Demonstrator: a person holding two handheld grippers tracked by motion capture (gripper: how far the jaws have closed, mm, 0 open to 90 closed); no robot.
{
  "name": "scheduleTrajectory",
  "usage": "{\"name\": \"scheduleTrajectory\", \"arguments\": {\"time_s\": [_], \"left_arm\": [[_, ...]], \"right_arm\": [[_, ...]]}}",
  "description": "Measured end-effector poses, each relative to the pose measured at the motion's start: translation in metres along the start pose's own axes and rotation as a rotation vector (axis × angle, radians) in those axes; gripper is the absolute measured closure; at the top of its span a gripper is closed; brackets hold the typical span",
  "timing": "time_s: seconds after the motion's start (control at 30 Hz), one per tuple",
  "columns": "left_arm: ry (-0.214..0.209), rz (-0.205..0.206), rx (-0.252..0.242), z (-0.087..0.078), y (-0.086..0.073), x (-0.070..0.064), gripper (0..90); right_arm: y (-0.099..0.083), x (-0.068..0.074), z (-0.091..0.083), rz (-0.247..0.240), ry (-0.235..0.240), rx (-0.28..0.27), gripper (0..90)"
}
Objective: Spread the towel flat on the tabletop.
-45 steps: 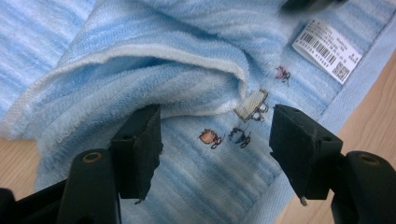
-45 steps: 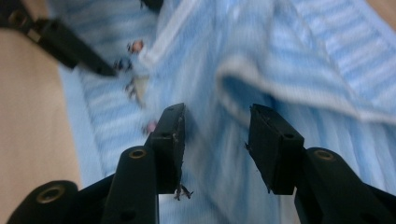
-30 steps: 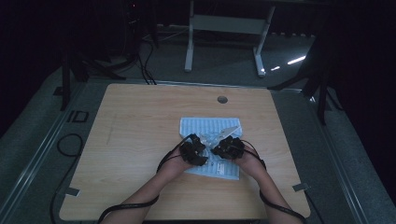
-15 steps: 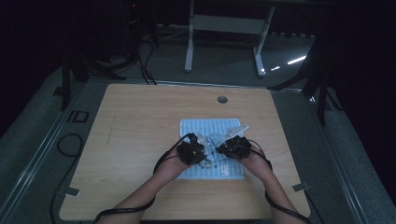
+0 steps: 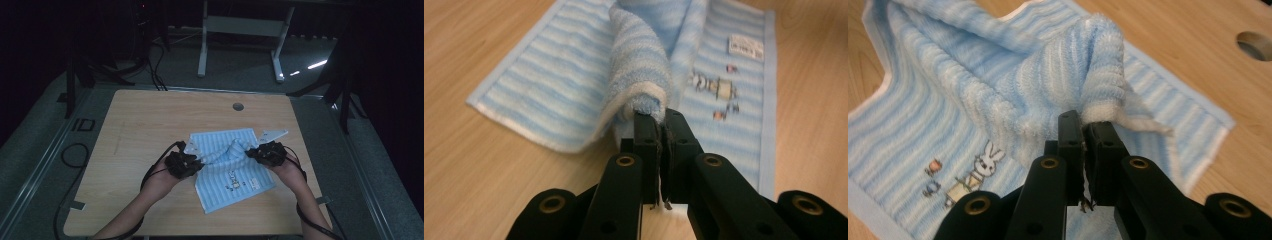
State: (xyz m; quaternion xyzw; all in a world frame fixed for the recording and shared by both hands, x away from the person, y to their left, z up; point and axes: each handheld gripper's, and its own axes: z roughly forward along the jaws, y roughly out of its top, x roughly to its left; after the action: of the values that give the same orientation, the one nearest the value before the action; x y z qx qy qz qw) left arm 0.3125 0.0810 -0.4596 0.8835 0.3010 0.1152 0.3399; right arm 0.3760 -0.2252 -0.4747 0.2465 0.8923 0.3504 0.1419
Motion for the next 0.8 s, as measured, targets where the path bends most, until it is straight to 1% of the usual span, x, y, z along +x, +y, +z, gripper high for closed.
{"name": "scheduleTrajectory", "arguments": {"time_s": [0.03,0.07,0.1,0.13,0.23,0.3,0.33,0.37,0.4,0.43,0.47,0.5,0.53,0.57,0.6,0.63,0.67,0.7,0.73,0.77,0.8], "left_arm": [[0.000,0.000,0.000,0.000,0.000,0.000,85.9],[0.000,-0.012,0.001,-0.004,-0.003,0.005,85.9],[0.000,-0.012,0.001,-0.004,-0.003,0.005,85.9],[0.008,-0.024,0.004,-0.008,-0.006,0.009,85.9],[0.010,-0.044,0.003,-0.011,-0.010,0.017,85.9],[0.014,-0.047,0.005,-0.012,-0.011,0.019,85.9],[0.019,-0.060,0.009,-0.011,-0.013,0.025,85.8],[0.019,-0.060,0.009,-0.011,-0.013,0.025,85.8],[0.026,-0.074,0.008,-0.007,-0.014,0.030,85.7],[0.026,-0.074,0.008,-0.007,-0.014,0.030,85.7],[0.035,-0.083,0.011,-0.003,-0.014,0.036,85.4],[0.035,-0.083,0.011,-0.003,-0.014,0.036,85.3],[0.043,-0.101,0.022,0.004,-0.014,0.044,85.2],[0.043,-0.101,0.022,0.004,-0.014,0.044,84.9],[0.049,-0.122,0.049,0.015,-0.014,0.052,84.9],[0.049,-0.122,0.049,0.015,-0.014,0.052,84.9],[0.045,-0.139,0.074,0.025,-0.015,0.059,84.6],[0.045,-0.139,0.074,0.025,-0.015,0.059,83.9],[0.055,-0.164,0.083,0.035,-0.017,0.065,83.7],[0.055,-0.164,0.083,0.035,-0.017,0.065,82.3],[0.059,-0.185,0.093,0.042,-0.020,0.071,79.9]], "right_arm": [[0.000,0.000,-0.002,0.001,-0.008,-0.005,85.9],[-0.001,-0.001,-0.004,0.007,-0.008,-0.006,85.9],[-0.001,-0.002,-0.006,0.005,-0.009,-0.011,85.9],[-0.001,-0.002,-0.007,0.007,-0.015,-0.012,85.9],[-0.003,-0.003,-0.011,0.007,-0.010,-0.017,85.9],[-0.004,-0.004,-0.012,0.011,0.002,-0.022,85.8],[-0.005,-0.004,-0.012,0.017,0.008,-0.024,85.8],[-0.005,-0.004,-0.012,0.017,0.008,-0.024,85.8],[-0.006,-0.005,-0.011,0.019,0.016,-0.030,85.7],[-0.006,-0.005,-0.011,0.020,0.019,-0.029,85.6],[-0.007,-0.005,-0.010,0.023,0.022,-0.027,85.4],[-0.007,-0.005,-0.010,0.023,0.022,-0.027,85.4],[-0.008,-0.006,-0.006,0.030,0.029,-0.023,85.0],[-0.008,-0.006,-0.006,0.030,0.029,-0.023,85.0],[-0.009,-0.008,-0.001,0.052,0.033,-0.015,84.7],[-0.009,-0.008,-0.001,0.052,0.033,-0.015,84.7],[-0.011,-0.011,0.005,0.073,0.018,0.007,84.7],[-0.013,-0.013,0.007,0.089,0.023,0.009,84.9],[-0.014,-0.015,0.010,0.103,0.030,0.014,86.8],[-0.014,-0.015,0.010,0.103,0.030,0.014,86.8],[-0.017,-0.017,0.015,0.121,0.001,0.026,89.4]]}}
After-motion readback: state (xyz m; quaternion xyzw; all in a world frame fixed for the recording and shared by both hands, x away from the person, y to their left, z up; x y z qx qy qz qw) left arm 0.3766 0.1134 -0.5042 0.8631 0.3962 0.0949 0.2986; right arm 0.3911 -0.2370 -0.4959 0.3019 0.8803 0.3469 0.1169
